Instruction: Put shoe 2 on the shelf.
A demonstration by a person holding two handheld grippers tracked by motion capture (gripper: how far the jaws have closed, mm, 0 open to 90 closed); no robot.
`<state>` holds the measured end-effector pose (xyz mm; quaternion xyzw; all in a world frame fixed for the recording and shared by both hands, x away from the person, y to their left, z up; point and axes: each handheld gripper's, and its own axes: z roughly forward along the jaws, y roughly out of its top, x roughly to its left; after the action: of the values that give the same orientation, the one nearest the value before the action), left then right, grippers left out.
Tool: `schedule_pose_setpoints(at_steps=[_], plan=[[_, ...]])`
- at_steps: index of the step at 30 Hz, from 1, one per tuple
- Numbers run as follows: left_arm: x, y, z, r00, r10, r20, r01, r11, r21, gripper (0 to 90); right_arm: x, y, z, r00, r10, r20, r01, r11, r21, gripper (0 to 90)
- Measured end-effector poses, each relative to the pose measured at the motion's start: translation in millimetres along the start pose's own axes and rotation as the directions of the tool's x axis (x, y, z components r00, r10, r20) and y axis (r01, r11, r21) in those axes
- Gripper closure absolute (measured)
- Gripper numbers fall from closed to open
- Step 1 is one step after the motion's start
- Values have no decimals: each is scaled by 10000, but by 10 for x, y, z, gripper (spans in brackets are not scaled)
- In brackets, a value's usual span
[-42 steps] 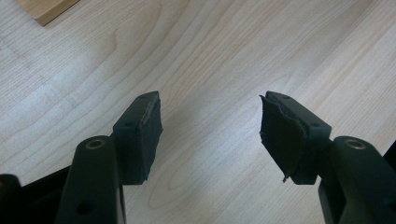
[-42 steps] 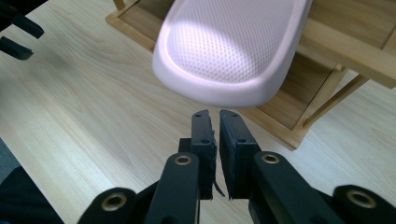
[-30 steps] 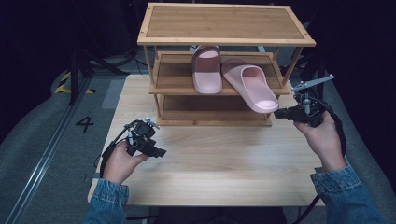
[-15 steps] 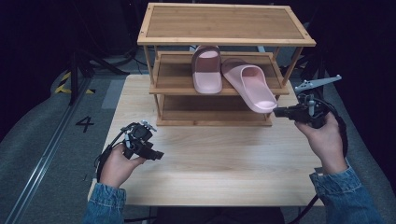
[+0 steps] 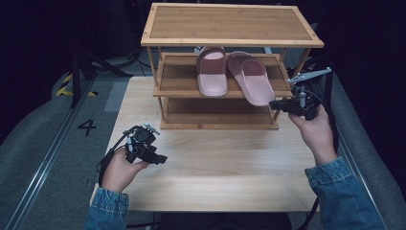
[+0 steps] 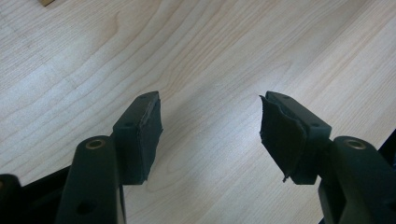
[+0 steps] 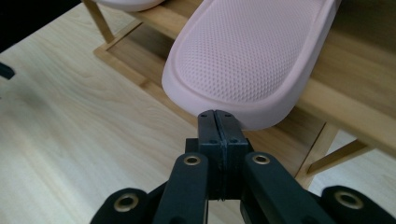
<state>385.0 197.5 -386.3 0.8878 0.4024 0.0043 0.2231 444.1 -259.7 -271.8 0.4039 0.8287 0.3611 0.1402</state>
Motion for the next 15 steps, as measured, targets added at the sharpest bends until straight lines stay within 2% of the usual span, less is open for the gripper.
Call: schedule_pose_setpoints(at_steps=[2,7,12,15], plan=[[4,-1,4,10000,28,-11,-28,10000,19,383,-15,87,72,9999,-12,171,11,10000,77,900],[16,-6,10,10000,-41,43,41,10000,38,383,-37,158,143,9994,1,333,-4,9999,103,900],[13,-10,4,10000,-38,46,38,10000,-14,383,-91,208,210,9996,214,185,-214,9998,-10,900],[24,-14,-9,10000,-18,50,18,10000,-47,383,-69,191,181,9992,-19,405,26,9999,-168,900]])
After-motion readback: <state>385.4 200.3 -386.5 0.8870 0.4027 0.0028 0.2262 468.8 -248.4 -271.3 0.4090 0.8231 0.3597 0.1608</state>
